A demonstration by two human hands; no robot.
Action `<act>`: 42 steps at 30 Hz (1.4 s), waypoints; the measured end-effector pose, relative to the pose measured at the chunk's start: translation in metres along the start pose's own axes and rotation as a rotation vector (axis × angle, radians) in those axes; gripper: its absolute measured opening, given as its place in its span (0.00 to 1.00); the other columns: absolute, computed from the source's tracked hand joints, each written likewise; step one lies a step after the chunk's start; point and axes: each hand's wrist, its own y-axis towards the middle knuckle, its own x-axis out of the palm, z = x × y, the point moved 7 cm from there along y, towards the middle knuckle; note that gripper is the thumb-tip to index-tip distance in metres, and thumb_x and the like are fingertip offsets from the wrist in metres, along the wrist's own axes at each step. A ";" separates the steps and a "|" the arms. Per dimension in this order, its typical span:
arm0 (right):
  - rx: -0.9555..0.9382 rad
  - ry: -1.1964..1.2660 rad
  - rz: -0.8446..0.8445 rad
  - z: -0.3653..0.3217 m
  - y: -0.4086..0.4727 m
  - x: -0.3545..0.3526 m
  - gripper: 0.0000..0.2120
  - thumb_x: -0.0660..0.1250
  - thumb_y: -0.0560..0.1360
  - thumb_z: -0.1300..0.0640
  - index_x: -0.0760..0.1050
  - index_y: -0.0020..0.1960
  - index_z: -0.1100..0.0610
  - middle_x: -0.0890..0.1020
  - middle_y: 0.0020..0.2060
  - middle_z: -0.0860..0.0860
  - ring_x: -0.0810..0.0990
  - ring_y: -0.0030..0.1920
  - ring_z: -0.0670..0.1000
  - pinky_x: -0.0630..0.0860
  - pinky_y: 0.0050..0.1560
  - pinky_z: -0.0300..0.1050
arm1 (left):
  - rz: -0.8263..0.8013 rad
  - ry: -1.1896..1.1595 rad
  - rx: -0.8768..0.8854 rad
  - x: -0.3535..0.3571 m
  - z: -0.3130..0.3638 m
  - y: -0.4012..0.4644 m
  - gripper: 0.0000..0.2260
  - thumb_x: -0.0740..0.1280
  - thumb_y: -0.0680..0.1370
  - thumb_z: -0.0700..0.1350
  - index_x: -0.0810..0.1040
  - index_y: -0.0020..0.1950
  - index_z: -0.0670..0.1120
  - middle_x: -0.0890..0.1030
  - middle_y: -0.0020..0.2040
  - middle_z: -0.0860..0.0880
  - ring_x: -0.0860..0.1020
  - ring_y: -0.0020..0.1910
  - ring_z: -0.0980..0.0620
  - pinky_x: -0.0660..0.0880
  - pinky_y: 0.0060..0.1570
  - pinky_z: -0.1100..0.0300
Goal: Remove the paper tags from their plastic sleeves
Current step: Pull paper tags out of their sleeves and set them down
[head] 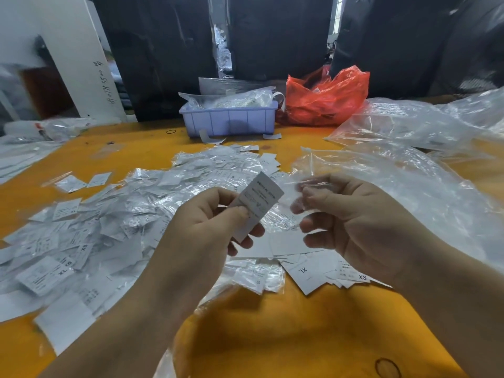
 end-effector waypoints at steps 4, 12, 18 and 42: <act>-0.030 -0.050 -0.001 -0.004 0.000 0.000 0.17 0.72 0.60 0.65 0.80 0.49 0.61 0.82 0.34 0.57 0.80 0.30 0.52 0.77 0.28 0.42 | 0.003 -0.060 -0.034 0.001 -0.004 0.001 0.09 0.65 0.77 0.44 0.83 0.44 0.55 0.85 0.40 0.48 0.81 0.37 0.53 0.76 0.36 0.59; -0.017 -0.101 -0.048 -0.004 -0.004 0.006 0.06 0.73 0.60 0.60 0.84 0.37 0.57 0.79 0.31 0.53 0.77 0.30 0.49 0.76 0.29 0.40 | 0.069 -0.112 -0.071 -0.003 -0.007 0.005 0.04 0.69 0.73 0.47 0.84 0.41 0.54 0.84 0.41 0.53 0.77 0.37 0.58 0.73 0.39 0.57; 0.001 -0.114 -0.016 0.000 -0.004 0.010 0.14 0.75 0.56 0.55 0.83 0.40 0.58 0.74 0.31 0.51 0.70 0.30 0.47 0.73 0.28 0.40 | 0.123 -0.210 -0.070 -0.009 -0.006 0.005 0.08 0.69 0.75 0.45 0.84 0.38 0.55 0.81 0.34 0.54 0.67 0.25 0.59 0.66 0.34 0.59; -0.113 -0.435 -0.139 -0.002 -0.012 0.021 0.04 0.72 0.70 0.67 0.82 0.39 0.59 0.79 0.29 0.57 0.77 0.29 0.51 0.76 0.31 0.42 | 0.089 -0.290 0.018 -0.007 0.004 0.002 0.10 0.68 0.70 0.45 0.85 0.47 0.55 0.77 0.32 0.51 0.72 0.29 0.57 0.72 0.29 0.64</act>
